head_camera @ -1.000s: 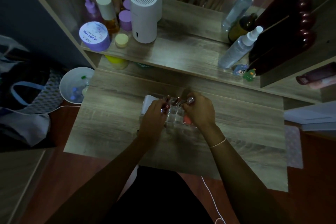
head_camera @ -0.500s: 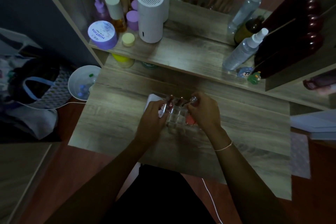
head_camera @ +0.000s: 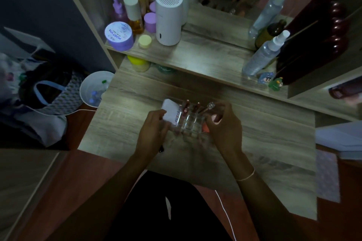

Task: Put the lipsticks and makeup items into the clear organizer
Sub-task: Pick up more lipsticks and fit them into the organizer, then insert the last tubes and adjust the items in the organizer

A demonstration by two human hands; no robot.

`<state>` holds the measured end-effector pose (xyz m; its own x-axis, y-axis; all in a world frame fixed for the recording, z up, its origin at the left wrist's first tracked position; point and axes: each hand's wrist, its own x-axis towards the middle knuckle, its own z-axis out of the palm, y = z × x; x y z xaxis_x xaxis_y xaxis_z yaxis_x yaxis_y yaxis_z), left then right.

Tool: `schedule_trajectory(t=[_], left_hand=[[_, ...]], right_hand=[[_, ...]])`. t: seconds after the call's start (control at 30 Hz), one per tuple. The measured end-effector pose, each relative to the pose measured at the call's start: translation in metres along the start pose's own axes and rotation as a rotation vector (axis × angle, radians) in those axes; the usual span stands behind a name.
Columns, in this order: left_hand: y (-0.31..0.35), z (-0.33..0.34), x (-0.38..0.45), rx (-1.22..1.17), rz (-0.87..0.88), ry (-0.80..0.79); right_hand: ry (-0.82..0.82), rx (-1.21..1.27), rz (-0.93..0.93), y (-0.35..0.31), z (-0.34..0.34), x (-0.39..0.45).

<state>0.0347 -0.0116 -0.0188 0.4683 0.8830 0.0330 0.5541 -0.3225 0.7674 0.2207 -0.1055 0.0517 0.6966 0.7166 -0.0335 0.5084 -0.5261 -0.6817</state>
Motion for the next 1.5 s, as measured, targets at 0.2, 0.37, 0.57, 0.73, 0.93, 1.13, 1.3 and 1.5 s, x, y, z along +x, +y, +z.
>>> schedule_trajectory(t=[0.2,0.37,0.57,0.73,0.93,1.13,1.3,1.5], left_hand=[[-0.013,-0.019,-0.007,0.073,0.069,0.009],[-0.042,-0.044,-0.016,0.203,0.174,-0.131],[-0.076,-0.049,-0.024,0.517,0.259,-0.413],[-0.084,-0.044,-0.022,0.626,0.336,-0.481],[-0.079,-0.036,-0.023,0.615,0.301,-0.435],[-0.067,-0.023,-0.020,0.642,0.502,-0.413],[-0.046,-0.010,-0.018,0.646,0.598,-0.409],[-0.041,-0.002,-0.014,0.648,0.626,-0.448]], right_hand=[[-0.181,-0.029,-0.019,-0.003,0.036,-0.032],[-0.326,-0.090,-0.070,-0.010,0.087,-0.063],[-0.239,-0.039,0.010,-0.021,0.135,-0.083],[-0.196,-0.079,0.046,-0.022,0.149,-0.085],[-0.184,-0.135,0.039,-0.022,0.140,-0.088],[0.131,-0.003,0.152,-0.017,0.108,-0.083],[0.324,0.182,0.255,-0.018,0.090,-0.056],[0.362,0.254,0.282,-0.016,0.098,-0.032]])
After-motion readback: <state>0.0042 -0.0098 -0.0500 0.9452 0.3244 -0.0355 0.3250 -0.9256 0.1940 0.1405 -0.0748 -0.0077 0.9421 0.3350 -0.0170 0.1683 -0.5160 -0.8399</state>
